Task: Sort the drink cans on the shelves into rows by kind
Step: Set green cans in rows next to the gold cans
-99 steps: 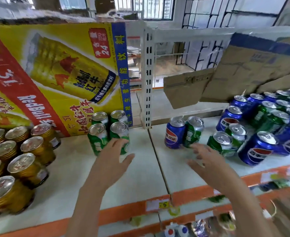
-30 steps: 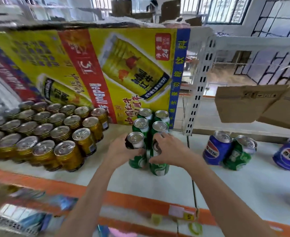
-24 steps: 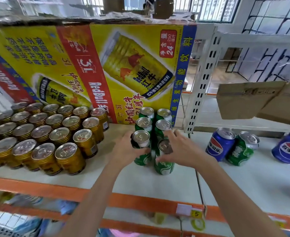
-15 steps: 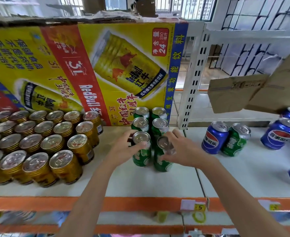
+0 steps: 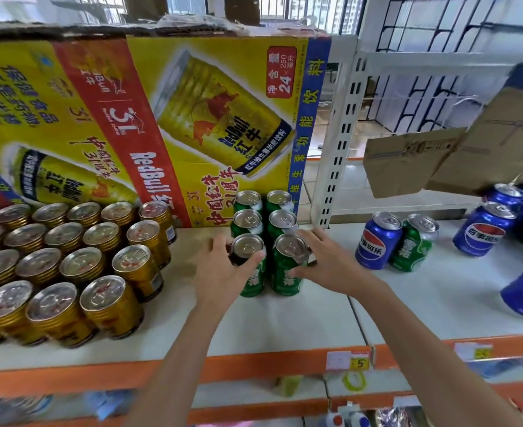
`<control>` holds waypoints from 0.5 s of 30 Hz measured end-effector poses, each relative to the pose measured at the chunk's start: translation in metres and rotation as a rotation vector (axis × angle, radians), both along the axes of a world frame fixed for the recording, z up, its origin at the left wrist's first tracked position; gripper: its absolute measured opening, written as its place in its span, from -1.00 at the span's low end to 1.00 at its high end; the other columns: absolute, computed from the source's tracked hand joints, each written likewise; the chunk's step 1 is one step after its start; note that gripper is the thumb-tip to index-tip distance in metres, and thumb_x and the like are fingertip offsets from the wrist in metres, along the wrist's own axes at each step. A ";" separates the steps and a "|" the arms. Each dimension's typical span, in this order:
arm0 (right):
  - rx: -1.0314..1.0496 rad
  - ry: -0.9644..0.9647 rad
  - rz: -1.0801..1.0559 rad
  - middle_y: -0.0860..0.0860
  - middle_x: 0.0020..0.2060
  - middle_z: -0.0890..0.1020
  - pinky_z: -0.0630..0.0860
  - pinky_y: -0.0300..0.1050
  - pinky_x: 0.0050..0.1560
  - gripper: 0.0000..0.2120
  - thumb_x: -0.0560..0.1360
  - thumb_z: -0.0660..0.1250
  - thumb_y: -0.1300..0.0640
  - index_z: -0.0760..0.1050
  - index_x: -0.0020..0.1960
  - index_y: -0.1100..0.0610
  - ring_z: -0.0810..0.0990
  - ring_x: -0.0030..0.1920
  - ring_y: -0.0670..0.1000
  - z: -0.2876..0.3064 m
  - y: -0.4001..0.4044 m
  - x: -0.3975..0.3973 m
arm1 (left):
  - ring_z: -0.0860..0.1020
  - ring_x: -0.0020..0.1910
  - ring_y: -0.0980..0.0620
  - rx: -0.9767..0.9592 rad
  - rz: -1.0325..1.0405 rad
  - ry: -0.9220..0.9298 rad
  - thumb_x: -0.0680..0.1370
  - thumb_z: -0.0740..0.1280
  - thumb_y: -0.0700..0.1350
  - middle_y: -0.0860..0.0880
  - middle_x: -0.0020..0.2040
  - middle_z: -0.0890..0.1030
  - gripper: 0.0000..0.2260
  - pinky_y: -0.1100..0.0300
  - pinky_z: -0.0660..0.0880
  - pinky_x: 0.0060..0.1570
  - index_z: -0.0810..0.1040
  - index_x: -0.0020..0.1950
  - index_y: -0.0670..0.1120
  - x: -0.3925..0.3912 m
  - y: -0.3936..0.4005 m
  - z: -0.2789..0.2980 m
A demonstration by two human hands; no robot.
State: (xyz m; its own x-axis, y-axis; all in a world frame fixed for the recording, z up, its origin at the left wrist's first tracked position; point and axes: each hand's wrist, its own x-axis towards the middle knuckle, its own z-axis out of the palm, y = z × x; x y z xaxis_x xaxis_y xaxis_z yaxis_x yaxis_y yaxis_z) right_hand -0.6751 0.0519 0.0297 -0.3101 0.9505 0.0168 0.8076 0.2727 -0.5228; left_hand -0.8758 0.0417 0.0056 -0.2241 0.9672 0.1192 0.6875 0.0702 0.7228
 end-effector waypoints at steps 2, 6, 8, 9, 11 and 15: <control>0.006 0.005 -0.008 0.00 0.24 0.31 0.34 -0.26 0.03 -0.30 0.44 0.41 0.00 0.15 0.47 0.04 0.44 0.12 -0.04 -0.001 0.000 -0.002 | 0.47 0.06 -0.05 0.015 -0.003 -0.004 0.36 0.39 0.29 -0.02 0.07 0.47 -0.52 0.05 0.47 -0.07 0.40 0.07 -0.01 0.002 -0.001 0.001; 0.039 0.011 -0.007 0.02 0.23 0.33 0.38 -0.26 0.09 -0.35 0.44 0.42 0.04 0.20 0.43 0.03 0.39 0.08 -0.06 -0.003 -0.001 -0.002 | 0.44 0.05 -0.05 0.070 -0.009 -0.035 0.39 0.41 0.22 -0.02 0.03 0.44 -0.54 0.14 0.34 -0.12 0.40 0.07 -0.07 0.008 -0.006 0.003; 0.039 0.011 0.005 0.02 0.23 0.33 0.41 -0.24 0.11 -0.34 0.44 0.42 0.05 0.19 0.44 0.04 0.39 0.08 -0.07 -0.002 -0.001 -0.002 | 0.44 0.05 -0.05 0.078 -0.005 -0.043 0.40 0.40 0.22 -0.01 0.02 0.41 -0.53 0.14 0.34 -0.11 0.40 0.08 -0.07 0.008 -0.008 0.003; 0.036 0.015 0.016 0.02 0.24 0.33 0.42 -0.23 0.12 -0.34 0.44 0.42 0.05 0.19 0.44 0.05 0.40 0.09 -0.06 -0.001 -0.001 -0.002 | 0.44 0.05 -0.04 0.069 -0.006 -0.040 0.40 0.40 0.22 -0.01 0.03 0.41 -0.53 0.14 0.33 -0.12 0.40 0.09 -0.07 0.008 -0.009 0.003; 0.033 0.011 0.037 0.01 0.25 0.33 0.43 -0.20 0.13 -0.33 0.45 0.41 0.05 0.17 0.45 0.04 0.43 0.13 -0.02 -0.001 0.000 -0.002 | 0.44 0.05 -0.03 0.043 -0.010 -0.029 0.41 0.39 0.23 -0.02 0.06 0.42 -0.53 0.15 0.32 -0.13 0.39 0.11 -0.06 0.007 -0.010 0.006; 0.011 -0.001 0.038 0.01 0.26 0.31 0.46 -0.11 0.15 -0.33 0.46 0.39 0.02 0.14 0.46 0.04 0.45 0.14 0.02 0.000 0.000 -0.003 | 0.46 0.03 -0.04 0.049 -0.001 -0.008 0.40 0.39 0.23 -0.04 0.08 0.46 -0.53 0.15 0.37 -0.14 0.40 0.11 -0.07 0.007 -0.012 0.006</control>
